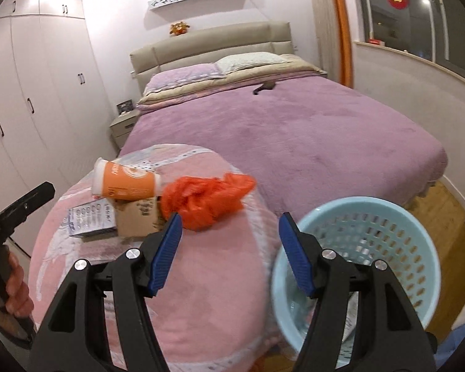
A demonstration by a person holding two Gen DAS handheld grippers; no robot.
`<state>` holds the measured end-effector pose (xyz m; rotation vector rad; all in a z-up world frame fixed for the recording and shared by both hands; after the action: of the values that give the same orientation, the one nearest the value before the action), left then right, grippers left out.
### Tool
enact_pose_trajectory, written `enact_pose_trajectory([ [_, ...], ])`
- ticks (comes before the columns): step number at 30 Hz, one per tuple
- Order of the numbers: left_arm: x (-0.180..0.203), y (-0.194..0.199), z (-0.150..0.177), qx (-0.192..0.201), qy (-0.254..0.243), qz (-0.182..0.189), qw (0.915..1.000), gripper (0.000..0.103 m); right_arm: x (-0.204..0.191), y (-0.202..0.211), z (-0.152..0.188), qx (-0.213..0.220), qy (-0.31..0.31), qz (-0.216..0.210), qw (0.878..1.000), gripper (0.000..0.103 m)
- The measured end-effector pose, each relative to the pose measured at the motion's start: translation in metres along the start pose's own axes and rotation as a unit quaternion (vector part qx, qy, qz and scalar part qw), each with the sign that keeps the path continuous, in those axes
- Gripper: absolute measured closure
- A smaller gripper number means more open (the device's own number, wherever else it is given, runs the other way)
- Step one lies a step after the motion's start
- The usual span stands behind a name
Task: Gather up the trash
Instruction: 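Grasp the white milk carton with left tool while right tool grasps orange bag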
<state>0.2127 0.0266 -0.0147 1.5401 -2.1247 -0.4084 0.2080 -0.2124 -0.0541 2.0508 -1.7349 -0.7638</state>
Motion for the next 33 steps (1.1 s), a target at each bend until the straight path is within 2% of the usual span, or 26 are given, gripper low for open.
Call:
enact_pose_trajectory([
  [5, -0.074, -0.011, -0.008, -0.02, 0.031, -0.055, 0.9978, 0.027, -0.018, -0.029, -0.011, -0.012, 0.0, -0.021, 1.0, 0.042],
  [7, -0.095, -0.022, -0.01, -0.034, 0.04, -0.064, 0.9966, 0.027, -0.025, -0.042, -0.016, -0.012, 0.009, -0.02, 1.0, 0.042],
  [10, -0.114, -0.035, -0.007, -0.057, 0.054, -0.054, 0.9954, 0.027, -0.033, -0.064, -0.024, -0.009, 0.025, -0.009, 1.0, 0.042],
  [14, -0.117, -0.054, 0.001, -0.087, 0.061, -0.028, 0.994, 0.027, -0.041, -0.089, -0.032, -0.009, 0.032, -0.015, 0.999, 0.038],
  [19, -0.115, -0.073, 0.018, -0.136, 0.063, 0.017, 0.9885, 0.027, -0.043, -0.128, -0.029, -0.048, 0.032, -0.008, 0.998, 0.038],
  [21, -0.116, -0.073, 0.028, -0.149, 0.053, 0.021, 0.9873, 0.027, -0.043, -0.139, -0.024, -0.061, 0.034, -0.006, 0.998, 0.037],
  [24, -0.111, -0.067, 0.041, -0.176, 0.038, 0.041, 0.9827, 0.027, -0.043, -0.15, -0.019, -0.068, 0.037, -0.006, 0.997, 0.033],
  [27, -0.097, -0.061, 0.058, -0.214, 0.017, 0.069, 0.9742, 0.025, -0.043, -0.151, -0.02, -0.069, 0.036, -0.012, 0.997, 0.03],
  [29, -0.086, -0.059, 0.065, -0.226, -0.007, 0.074, 0.9713, 0.025, -0.044, -0.153, -0.02, -0.07, 0.036, -0.014, 0.997, 0.027],
  [31, -0.076, -0.062, 0.07, -0.232, -0.031, 0.07, 0.9699, 0.02, -0.045, -0.156, -0.021, -0.073, 0.034, -0.016, 0.997, 0.025],
  [33, -0.067, -0.068, 0.074, -0.234, -0.054, 0.054, 0.9691, 0.019, -0.044, -0.157, -0.021, -0.075, 0.032, -0.018, 0.996, 0.023],
])
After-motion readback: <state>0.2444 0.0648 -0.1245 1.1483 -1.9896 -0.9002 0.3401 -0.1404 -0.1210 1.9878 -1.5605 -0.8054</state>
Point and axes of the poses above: each gripper's, at about its wrist camera, not at the fingertips, and y roughly against the way its jaws point, x to its right, z to its underside, the point moved 6 cm from there along -y, roughly the way its jaws point, and after that the axes turned 3 degrees about y, right-handed, at the moved point
